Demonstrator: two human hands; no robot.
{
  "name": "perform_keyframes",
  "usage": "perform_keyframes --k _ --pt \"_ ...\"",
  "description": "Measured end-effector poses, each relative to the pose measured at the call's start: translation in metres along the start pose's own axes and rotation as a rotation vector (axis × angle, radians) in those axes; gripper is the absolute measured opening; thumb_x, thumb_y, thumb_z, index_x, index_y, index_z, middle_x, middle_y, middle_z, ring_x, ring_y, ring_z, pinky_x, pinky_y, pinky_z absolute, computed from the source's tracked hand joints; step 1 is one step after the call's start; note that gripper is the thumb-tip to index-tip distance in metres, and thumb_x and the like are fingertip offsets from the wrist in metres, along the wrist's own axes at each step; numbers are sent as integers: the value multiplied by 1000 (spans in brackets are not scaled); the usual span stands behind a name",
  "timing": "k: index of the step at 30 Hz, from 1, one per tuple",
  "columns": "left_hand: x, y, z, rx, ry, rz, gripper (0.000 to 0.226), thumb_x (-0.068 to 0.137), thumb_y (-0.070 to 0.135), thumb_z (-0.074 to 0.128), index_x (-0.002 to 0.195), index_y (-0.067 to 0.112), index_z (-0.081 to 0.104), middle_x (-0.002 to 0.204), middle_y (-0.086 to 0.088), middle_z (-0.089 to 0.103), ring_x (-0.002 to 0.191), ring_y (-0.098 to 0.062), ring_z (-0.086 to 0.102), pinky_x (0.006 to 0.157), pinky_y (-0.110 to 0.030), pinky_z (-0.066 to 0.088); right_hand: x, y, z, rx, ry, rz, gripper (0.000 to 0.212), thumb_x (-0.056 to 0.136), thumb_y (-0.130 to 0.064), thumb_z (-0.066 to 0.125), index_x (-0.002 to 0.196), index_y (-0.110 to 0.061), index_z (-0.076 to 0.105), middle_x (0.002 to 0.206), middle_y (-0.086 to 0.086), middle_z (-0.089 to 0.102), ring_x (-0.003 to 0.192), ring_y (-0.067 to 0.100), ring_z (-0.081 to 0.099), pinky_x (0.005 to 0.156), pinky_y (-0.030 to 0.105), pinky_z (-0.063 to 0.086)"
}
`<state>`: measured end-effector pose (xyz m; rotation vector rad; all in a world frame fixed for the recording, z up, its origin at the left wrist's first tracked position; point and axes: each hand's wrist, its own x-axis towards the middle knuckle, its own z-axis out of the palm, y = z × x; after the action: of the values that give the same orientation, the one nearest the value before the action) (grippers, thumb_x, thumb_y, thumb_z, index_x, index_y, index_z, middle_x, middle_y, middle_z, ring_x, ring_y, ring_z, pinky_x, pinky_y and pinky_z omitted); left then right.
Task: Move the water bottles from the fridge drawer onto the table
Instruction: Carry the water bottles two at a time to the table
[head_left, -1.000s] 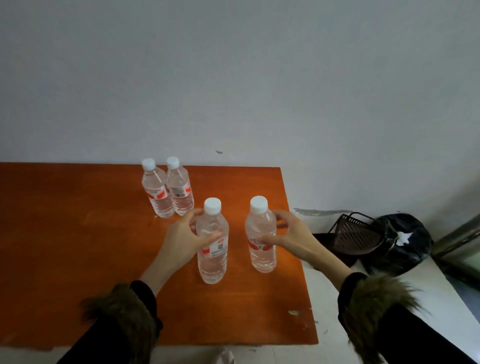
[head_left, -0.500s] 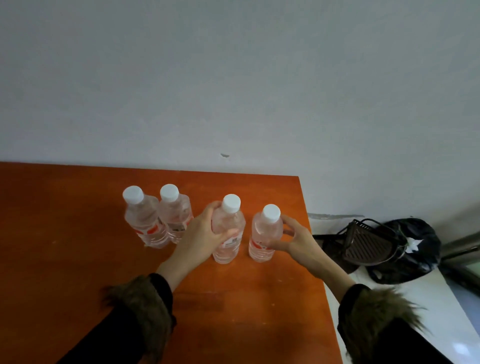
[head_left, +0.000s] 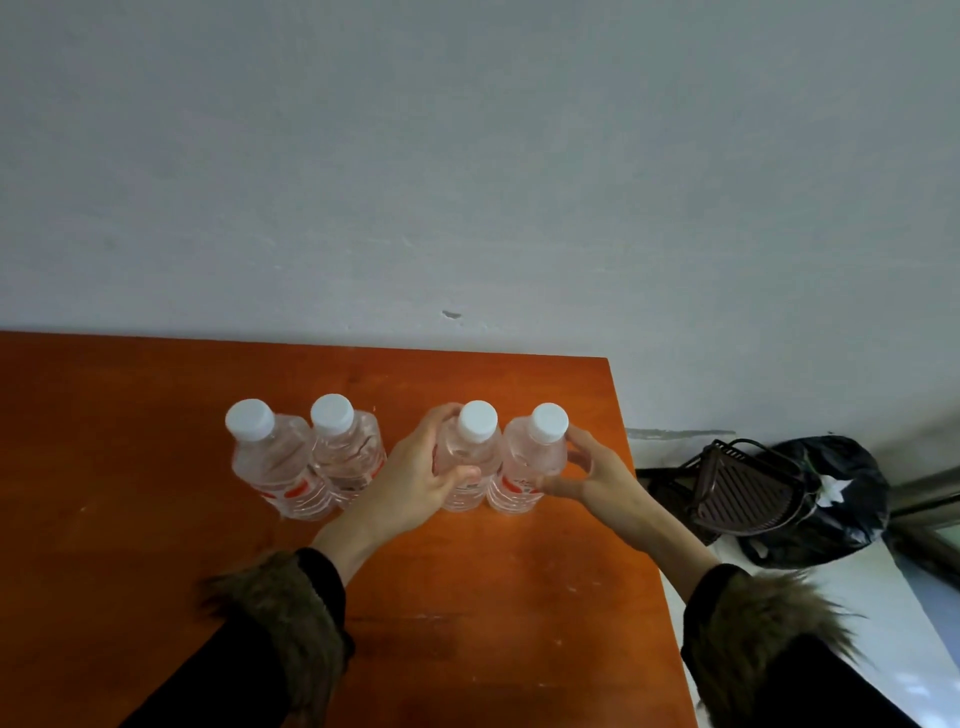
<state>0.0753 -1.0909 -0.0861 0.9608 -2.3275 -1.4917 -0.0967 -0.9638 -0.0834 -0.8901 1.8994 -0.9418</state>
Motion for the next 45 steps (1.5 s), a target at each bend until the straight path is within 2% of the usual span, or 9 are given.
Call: perform_keyframes --k 11,15,20,25,29,33,37,42,45 --pt "-3 2 -6 -35 -14 -37 70 83 19 65 142 30 27 146 6 38 135 -13 35 110 -44 34 -3 -1 7 73 -37 24 70 83 -13 67 139 -35 31 137 -11 44 128 10 39 107 39 32" --pt "-8 13 -10 82 -40 -53 79 84 27 64 146 28 15 152 6 25 140 -17 25 113 -43 27 -7 -6 7 65 -65 24 77 81 -12 69 140 -37 26 135 -13 43 132 15 37 106 39 35" --pt "-16 49 -21 155 37 27 86 84 40 61 148 27 5 157 6 1 144 -14 6 113 -37 15 -30 -26 -11 -26 -5 31 94 81 -24 70 149 -29 5 157 -6 12 143 19 15 115 48 20" --pt "-16 102 -21 376 18 233 77 89 49 48 146 35 -1 156 9 -12 144 -10 -6 114 -35 9 -81 -53 -61 -282 214 -107 81 87 -42 58 149 -25 8 157 -5 11 143 13 13 116 31 15" --pt "-12 162 4 635 -24 474 77 90 53 40 145 34 -9 155 3 -20 142 -14 -20 115 -39 -8 -143 -69 -109 -732 440 -98 86 81 -68 42 147 -34 -3 157 -9 -6 145 15 -5 117 51 0" --pt "-28 228 51 841 22 721 77 88 64 26 145 31 -14 154 1 -23 141 -19 -23 112 -46 -12 -231 -65 -148 -1031 711 -65 98 64 -86 14 145 -37 -11 156 -8 -15 144 18 -16 114 52 -9" --pt "-68 291 119 936 3 951 88 68 73 -6 143 30 -20 154 2 -24 141 -21 -23 112 -54 -10 -337 -34 -173 -1176 929 92 97 61 -87 -1 143 -37 -17 156 -4 -15 141 20 -21 111 56 -10" --pt "-158 341 214 850 -105 1160 82 67 71 -7 135 31 -29 154 4 -23 141 -20 -23 112 -54 -8 -491 18 -171 -1202 1080 339 100 60 -89 -3 144 -36 -14 156 -4 -15 144 26 -13 110 57 -10" --pt "-221 359 268 805 -188 1251 85 72 72 -1 142 28 -19 155 3 -18 142 -19 -20 112 -54 -7 -584 46 -155 -1183 1135 479 95 61 -84 4 139 -36 -20 153 -6 -19 144 26 -14 106 52 -15"
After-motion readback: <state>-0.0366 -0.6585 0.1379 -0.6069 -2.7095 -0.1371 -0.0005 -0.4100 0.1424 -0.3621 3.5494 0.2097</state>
